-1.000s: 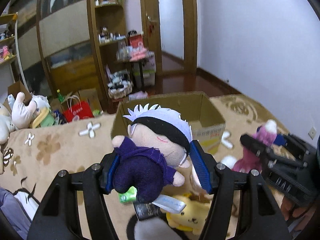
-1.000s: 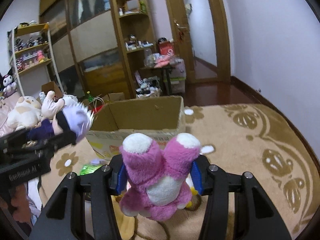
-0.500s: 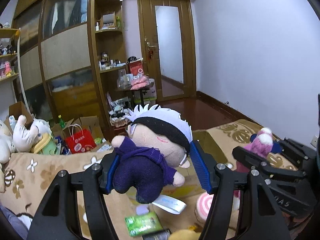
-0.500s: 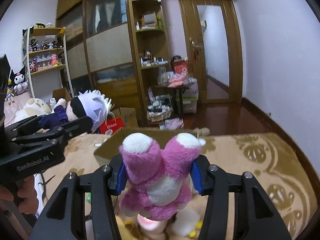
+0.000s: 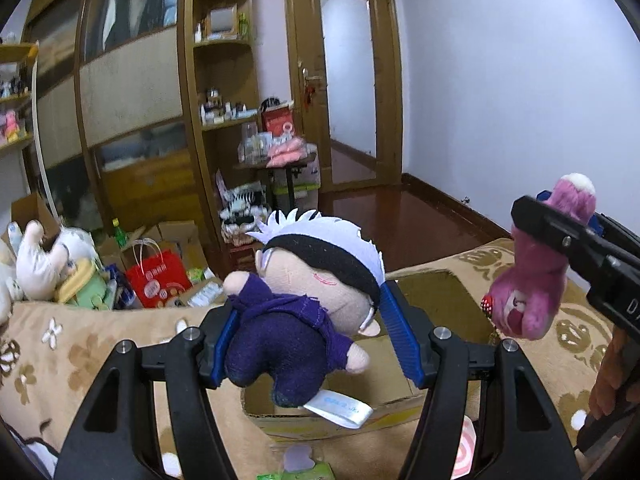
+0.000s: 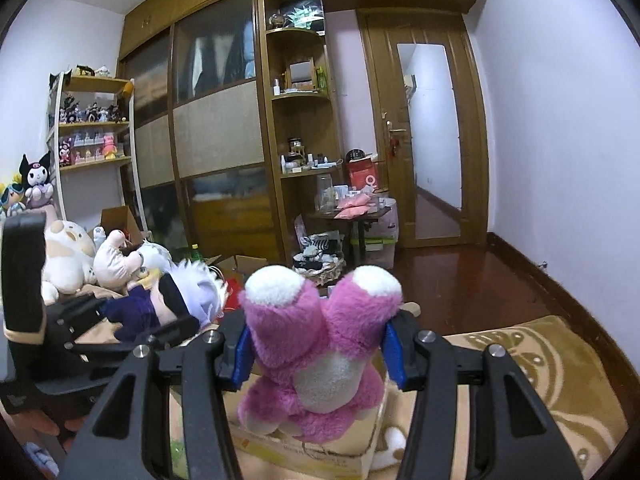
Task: Organize soft objects
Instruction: 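Lift the doll with the left tool while the right tool lifts the bunny over the box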
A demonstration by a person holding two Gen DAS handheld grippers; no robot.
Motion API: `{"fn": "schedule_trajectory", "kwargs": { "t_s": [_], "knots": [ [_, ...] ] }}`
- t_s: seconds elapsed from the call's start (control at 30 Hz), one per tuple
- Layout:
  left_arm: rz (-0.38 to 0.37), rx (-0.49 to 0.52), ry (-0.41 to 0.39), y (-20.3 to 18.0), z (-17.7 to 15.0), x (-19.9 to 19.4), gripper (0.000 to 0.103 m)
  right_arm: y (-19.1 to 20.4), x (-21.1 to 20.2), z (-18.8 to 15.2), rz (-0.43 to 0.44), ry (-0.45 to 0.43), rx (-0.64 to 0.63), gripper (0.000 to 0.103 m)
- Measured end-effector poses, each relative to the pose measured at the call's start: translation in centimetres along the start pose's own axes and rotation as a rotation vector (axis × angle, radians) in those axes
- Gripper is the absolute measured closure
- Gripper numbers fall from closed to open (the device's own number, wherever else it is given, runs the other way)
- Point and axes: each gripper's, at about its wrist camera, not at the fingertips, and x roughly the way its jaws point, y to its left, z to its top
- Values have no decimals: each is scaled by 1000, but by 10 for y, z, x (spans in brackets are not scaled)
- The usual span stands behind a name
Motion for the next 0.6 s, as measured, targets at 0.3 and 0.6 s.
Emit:
{"fn": "schedule_trajectory", "kwargs": {
  "t_s": [0.3, 0.6],
  "knots": [
    [-10, 5, 85, 1, -19, 41, 39, -5, 49, -29, -10, 96, -9, 48],
    [-53, -35, 150, 1, -31, 60, 39, -22, 71, -54, 0, 169, 46, 47]
  ]
}}
